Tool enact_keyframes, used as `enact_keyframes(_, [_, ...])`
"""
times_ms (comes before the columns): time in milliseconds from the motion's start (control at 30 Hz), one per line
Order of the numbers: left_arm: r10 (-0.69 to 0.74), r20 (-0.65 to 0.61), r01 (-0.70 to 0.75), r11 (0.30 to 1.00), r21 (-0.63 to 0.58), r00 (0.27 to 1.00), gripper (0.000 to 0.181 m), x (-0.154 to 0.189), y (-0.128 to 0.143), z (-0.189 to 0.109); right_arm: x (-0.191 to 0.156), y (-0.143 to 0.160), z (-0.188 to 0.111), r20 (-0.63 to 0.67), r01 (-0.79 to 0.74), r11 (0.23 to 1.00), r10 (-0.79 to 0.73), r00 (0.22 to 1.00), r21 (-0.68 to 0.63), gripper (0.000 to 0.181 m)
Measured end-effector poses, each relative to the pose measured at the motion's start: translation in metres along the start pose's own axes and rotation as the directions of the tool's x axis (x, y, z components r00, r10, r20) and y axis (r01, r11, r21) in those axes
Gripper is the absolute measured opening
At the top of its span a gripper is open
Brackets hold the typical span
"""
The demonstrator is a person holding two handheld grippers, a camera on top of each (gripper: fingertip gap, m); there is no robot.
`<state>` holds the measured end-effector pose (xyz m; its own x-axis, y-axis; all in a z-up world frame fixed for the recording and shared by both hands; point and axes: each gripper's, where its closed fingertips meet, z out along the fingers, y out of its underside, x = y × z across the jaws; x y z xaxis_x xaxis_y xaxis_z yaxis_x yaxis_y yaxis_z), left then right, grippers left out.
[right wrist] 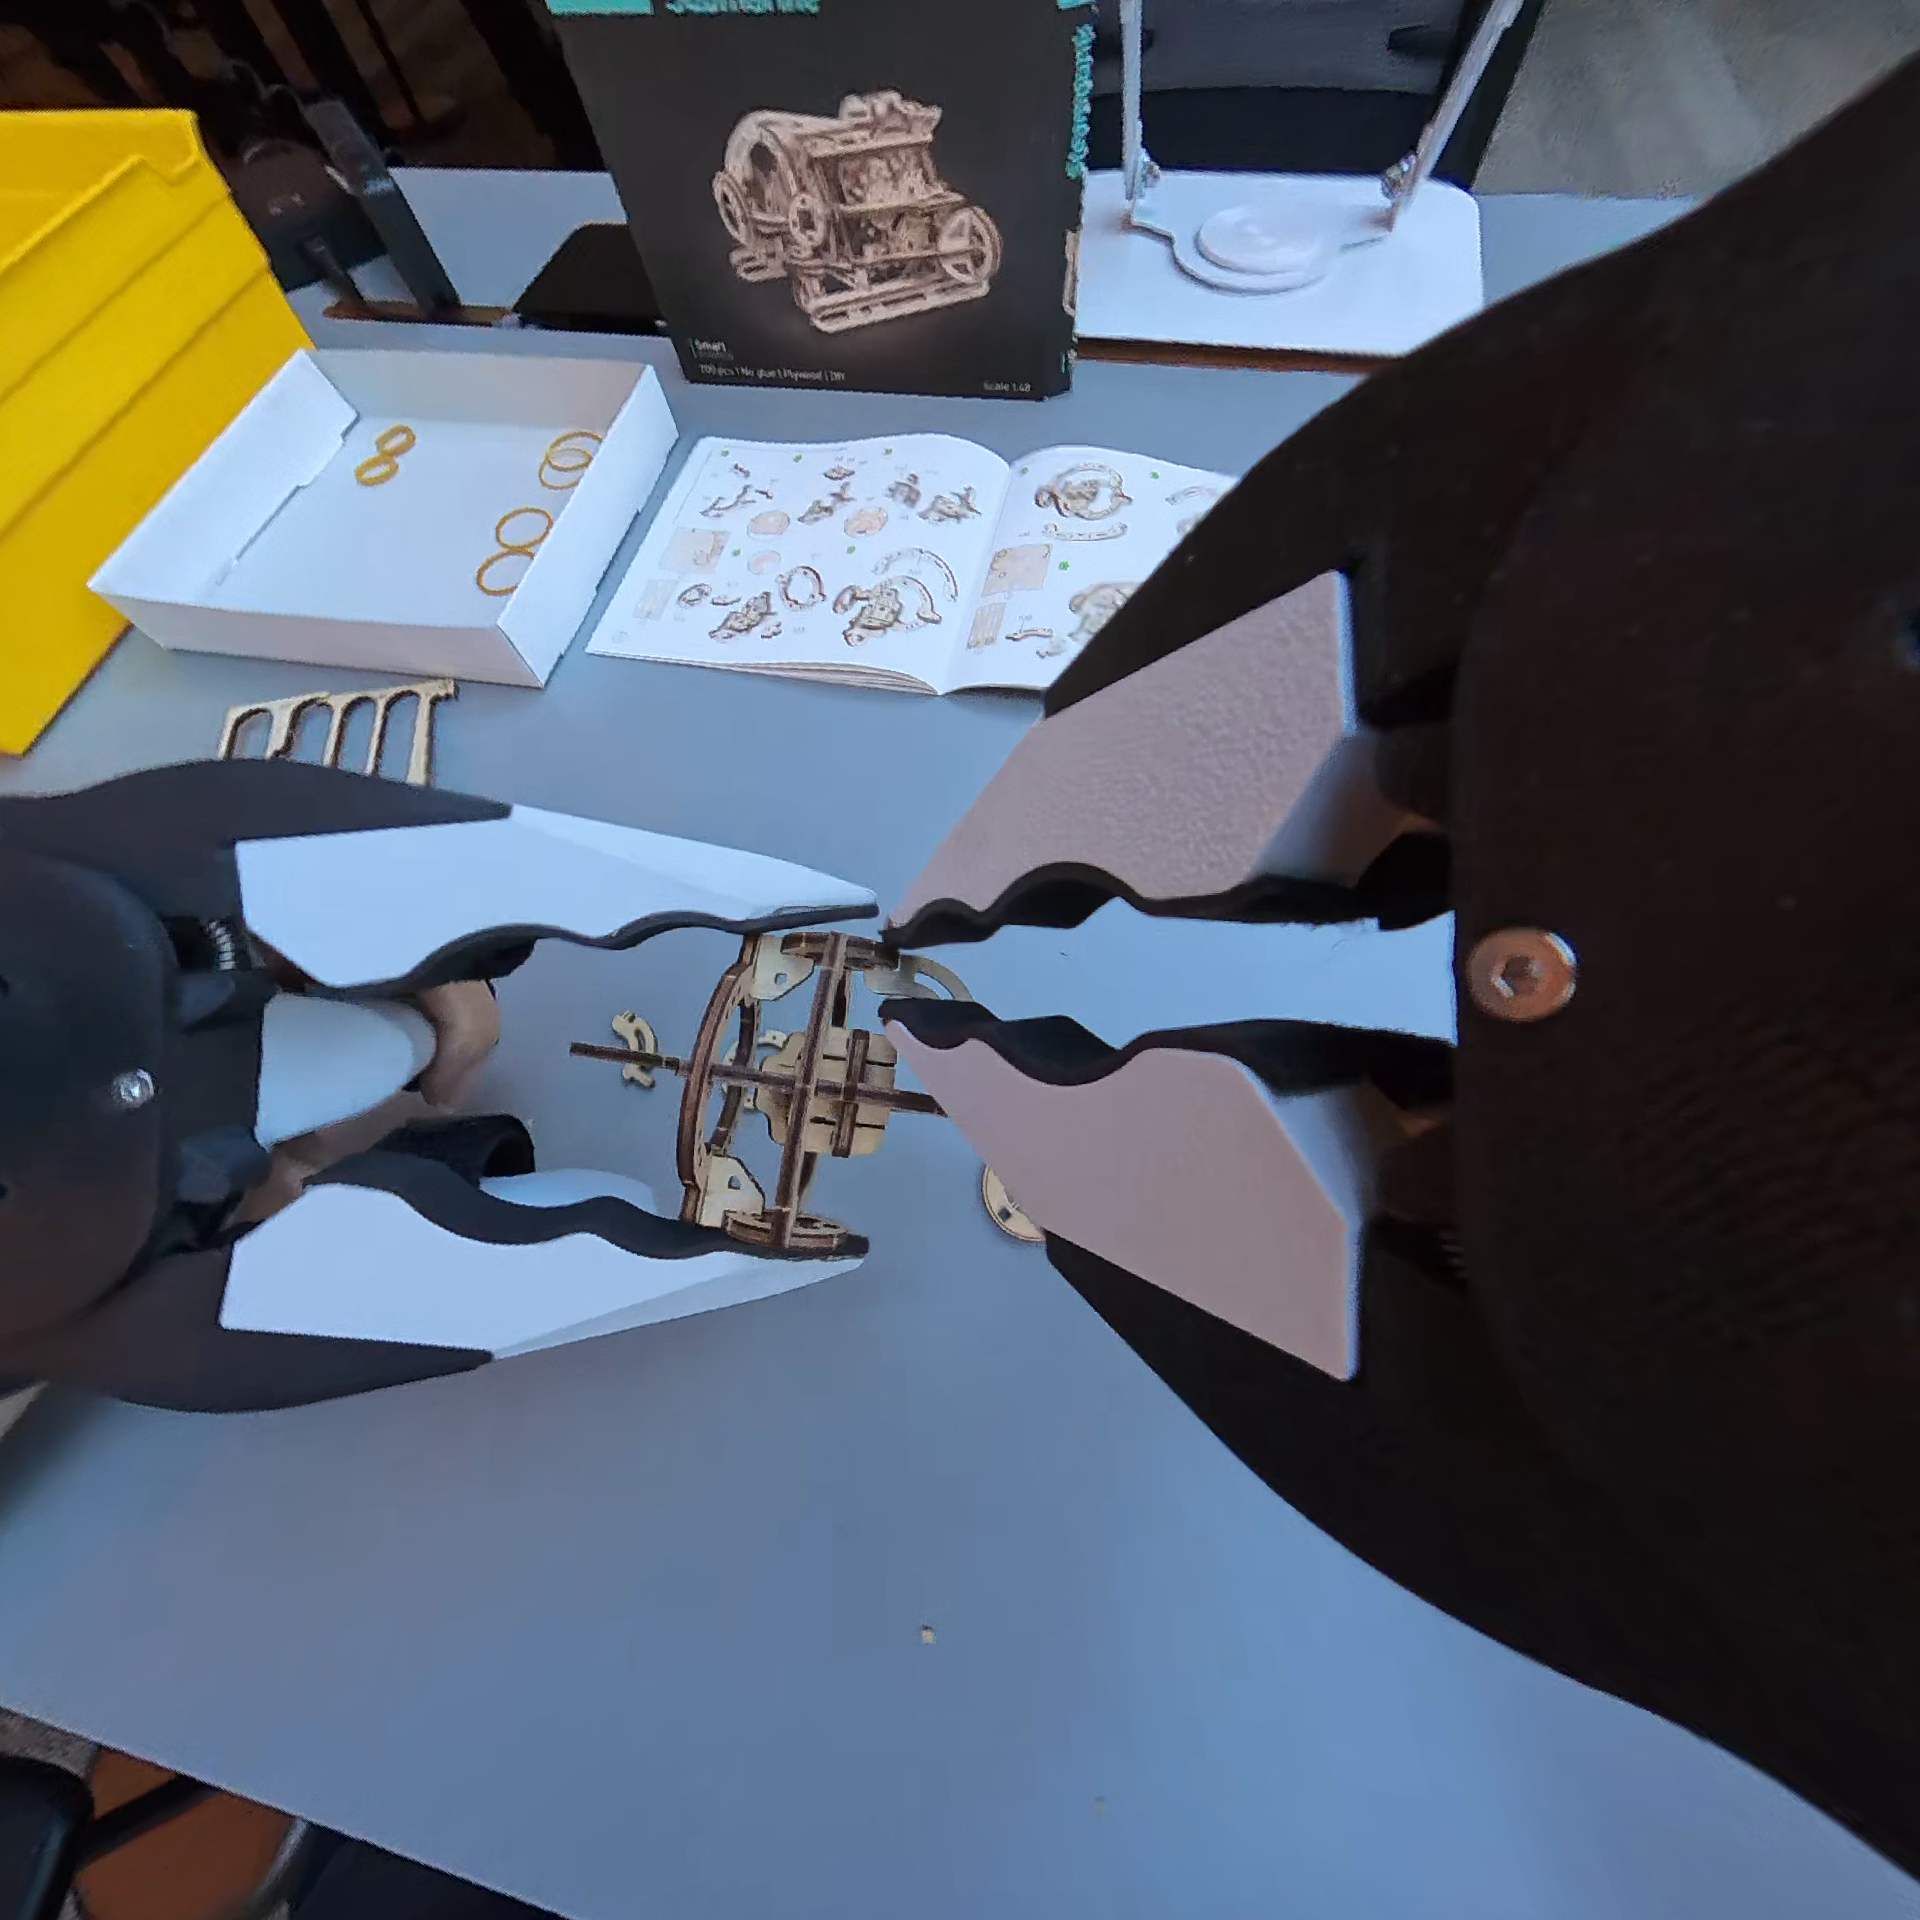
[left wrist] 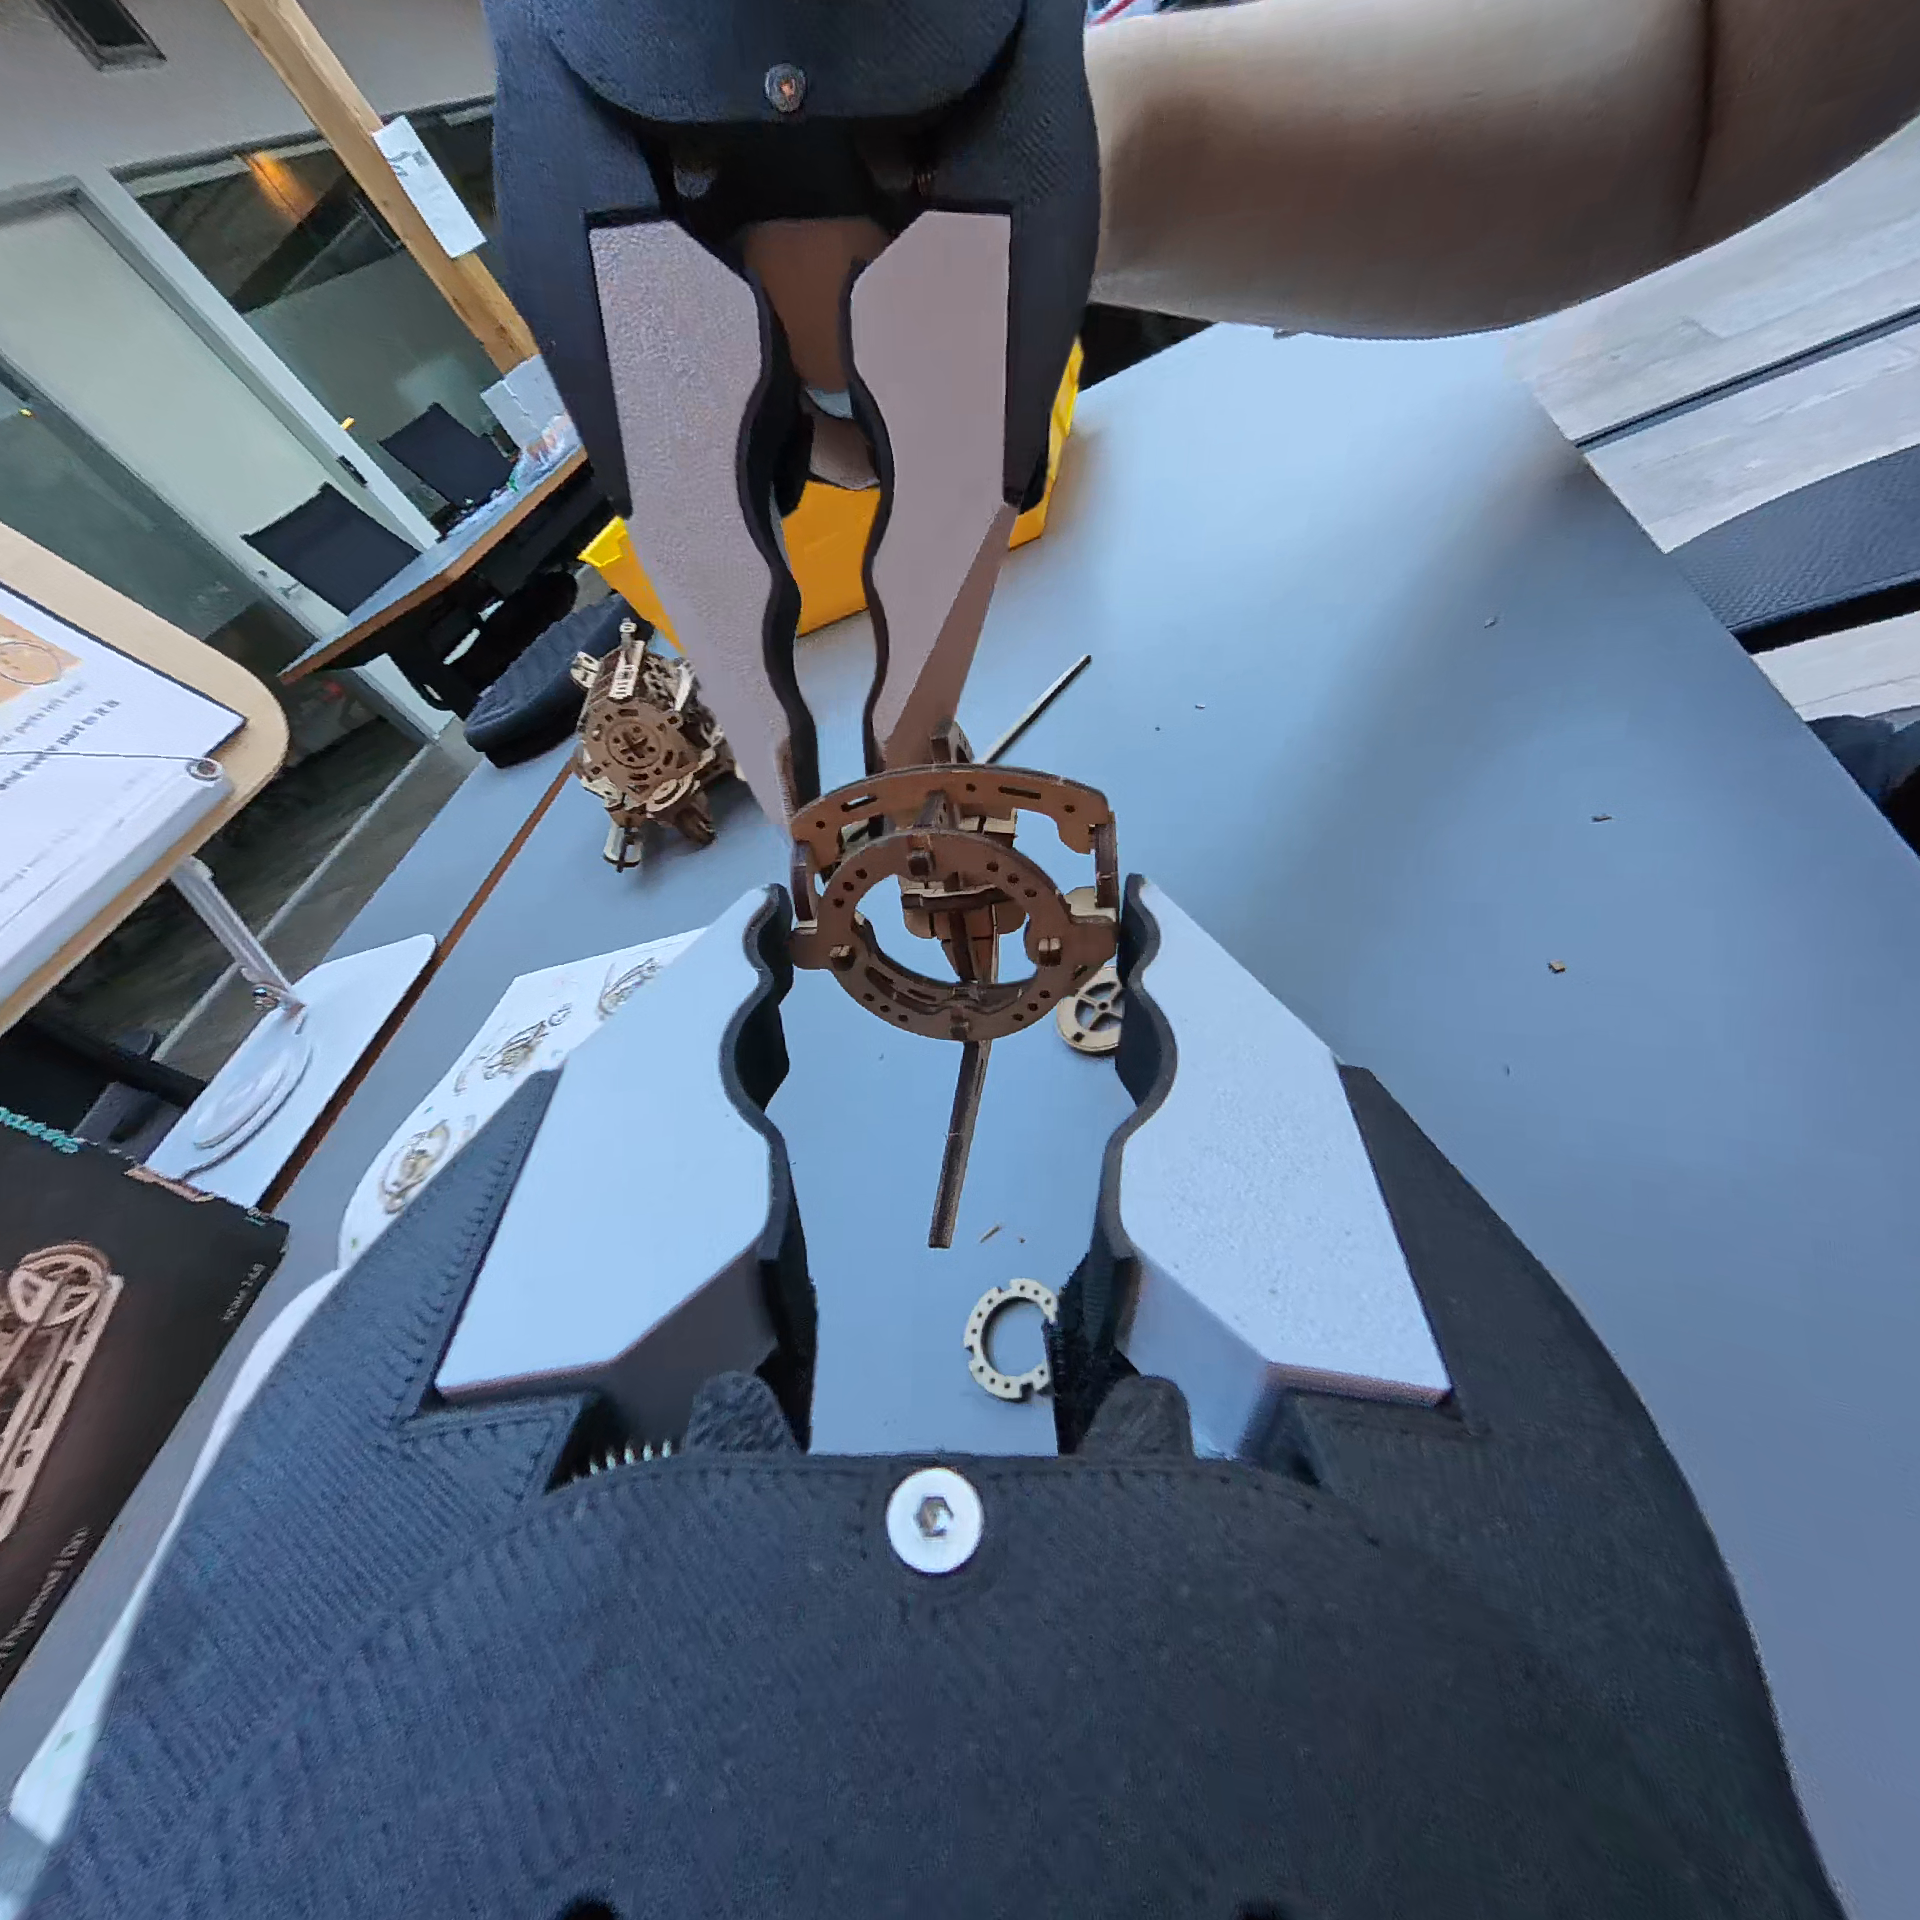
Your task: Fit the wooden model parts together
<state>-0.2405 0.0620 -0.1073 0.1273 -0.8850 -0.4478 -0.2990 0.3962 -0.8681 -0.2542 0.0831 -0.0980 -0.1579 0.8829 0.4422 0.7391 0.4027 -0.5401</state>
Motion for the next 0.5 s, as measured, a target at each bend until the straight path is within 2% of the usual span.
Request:
enact_keyframes(67, [-0.003,-0.014,0.003,1.0,0.013,1.0,0.062,0.001,-0.002,-0.001,0.0,-0.002,-0.001,0.002,0.024,1.0,-0.024,1.0,0.017,0.01])
enact_keyframes(200, [-0.008,-0.021,0.009,1.0,0.027,1.0,0.062,0.0,-0.005,-0.003,0.0,-0.006,-0.002,0.043,-0.02,0.998,0.018,0.999,0.059,0.008])
enact_keyframes(300, [0.005,-0.025,-0.004,0.999,0.042,1.0,0.062,0.002,-0.007,-0.004,-0.001,-0.012,-0.005,0.04,0.023,0.993,-0.028,0.999,0.116,0.008])
enact_keyframes(500, [0.018,-0.018,-0.017,0.999,0.038,1.0,0.062,0.001,-0.006,-0.003,-0.001,-0.011,-0.004,0.029,0.003,0.994,-0.006,1.0,0.106,0.007])
